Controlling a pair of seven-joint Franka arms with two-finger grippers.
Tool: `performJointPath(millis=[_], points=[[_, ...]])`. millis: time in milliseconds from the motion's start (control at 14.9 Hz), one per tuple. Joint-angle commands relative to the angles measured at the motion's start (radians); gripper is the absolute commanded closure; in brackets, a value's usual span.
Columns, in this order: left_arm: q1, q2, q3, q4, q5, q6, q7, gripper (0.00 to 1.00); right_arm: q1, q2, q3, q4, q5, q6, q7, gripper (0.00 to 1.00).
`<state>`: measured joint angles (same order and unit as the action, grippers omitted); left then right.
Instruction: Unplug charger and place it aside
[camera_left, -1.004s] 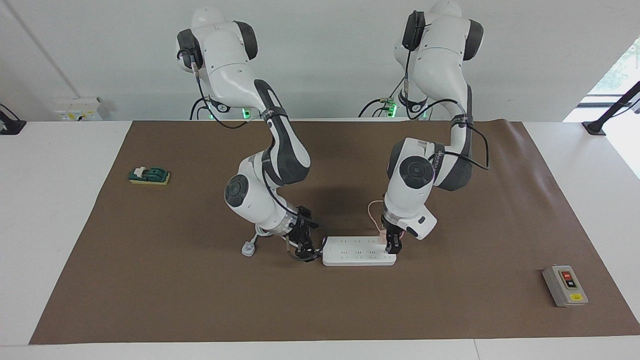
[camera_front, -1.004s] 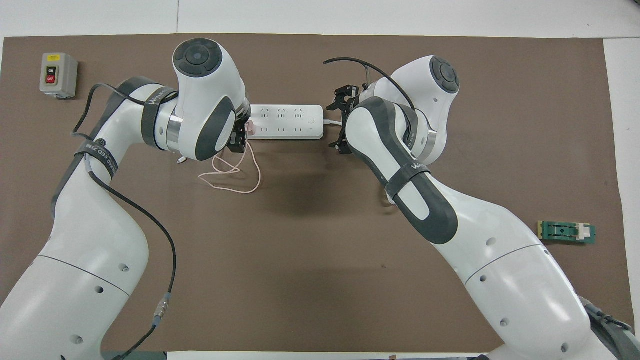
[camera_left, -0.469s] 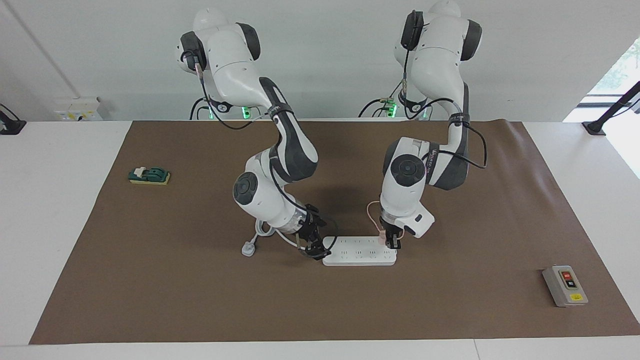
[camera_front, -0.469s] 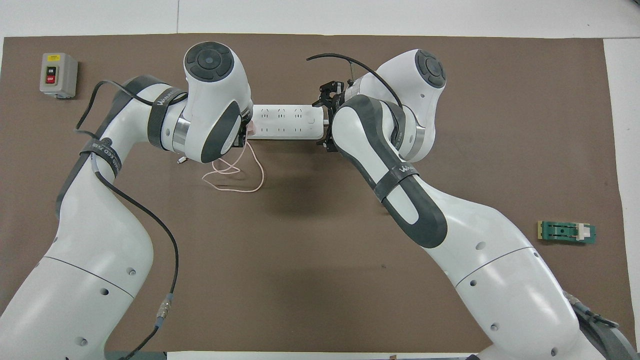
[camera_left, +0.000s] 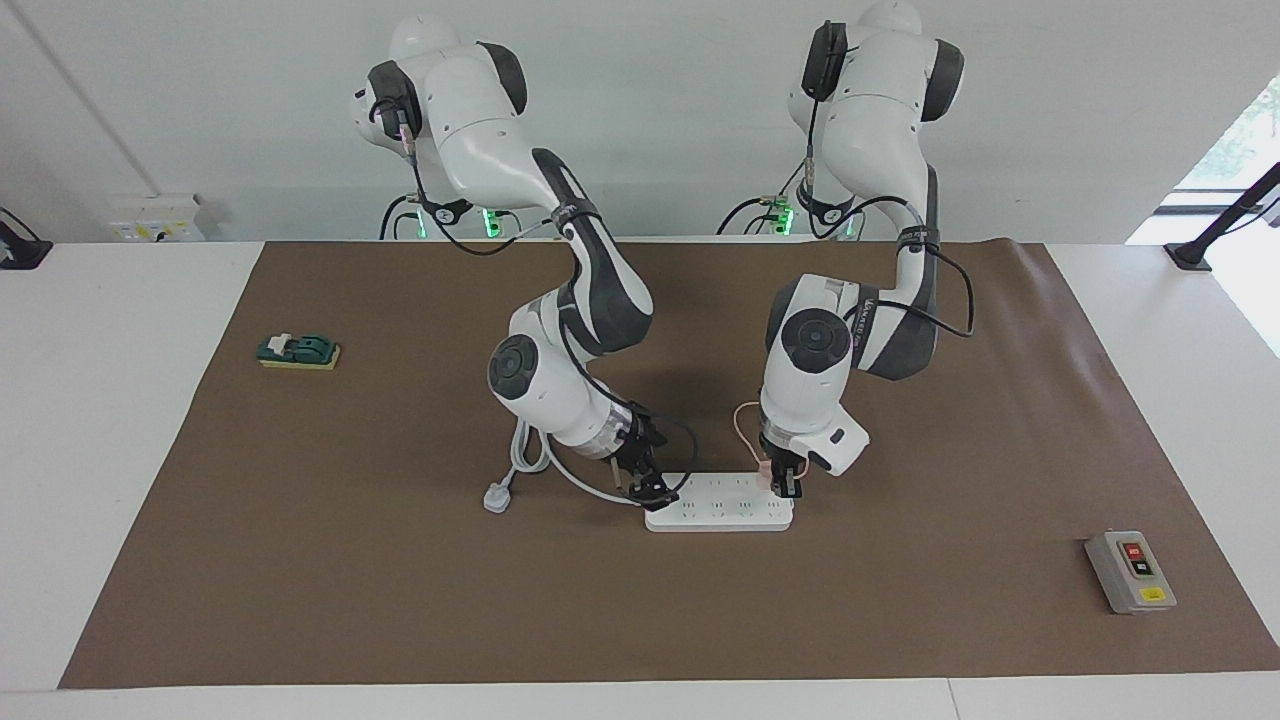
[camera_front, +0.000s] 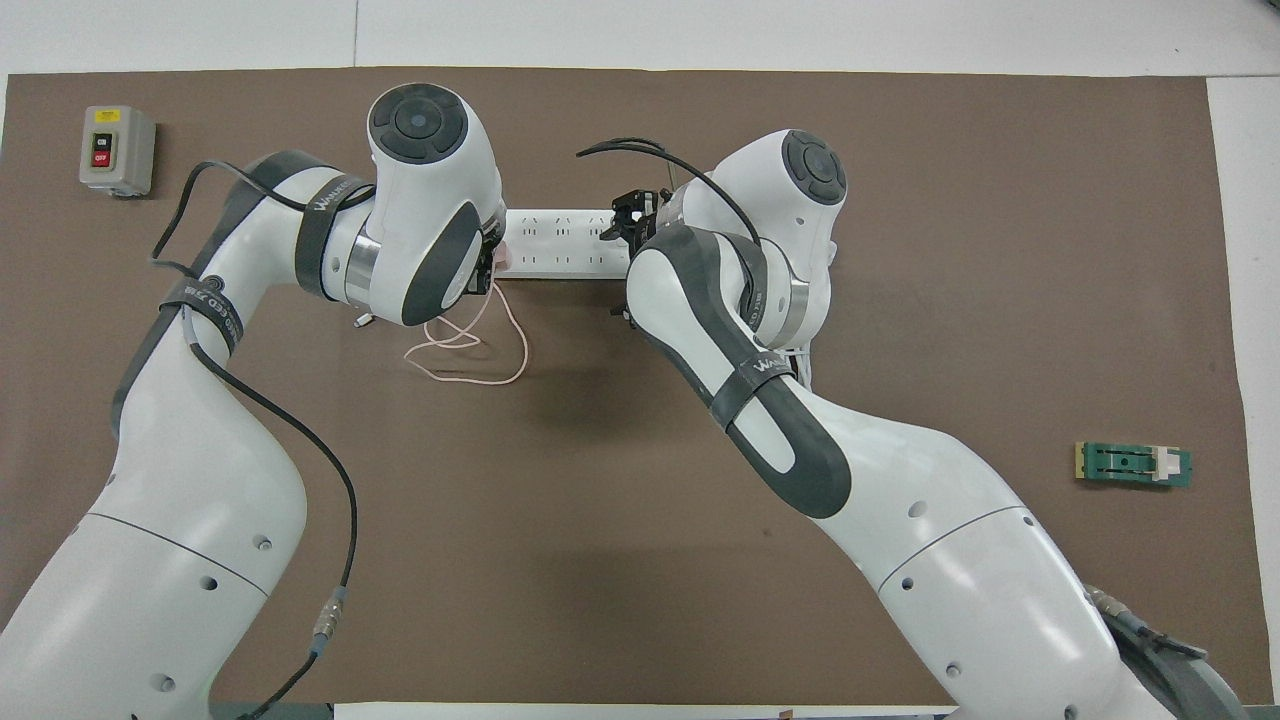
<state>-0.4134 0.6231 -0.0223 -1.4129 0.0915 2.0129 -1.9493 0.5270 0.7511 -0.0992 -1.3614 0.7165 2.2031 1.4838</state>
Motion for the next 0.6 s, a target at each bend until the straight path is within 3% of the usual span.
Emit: performJointPath(millis=[0,536], points=[[-0.002,0.023,0.015,0.025,0.019,0.023,0.001,1.0,0.005,-0.027,-0.002,-0.048,-0.038,0.023,-0.049,0.0],[-0.004,0.023,0.015,0.025,0.022,0.023,0.006,1.0,-0.007,-0.019,-0.001,-0.033,-0.103,0.089,-0.1,0.0]])
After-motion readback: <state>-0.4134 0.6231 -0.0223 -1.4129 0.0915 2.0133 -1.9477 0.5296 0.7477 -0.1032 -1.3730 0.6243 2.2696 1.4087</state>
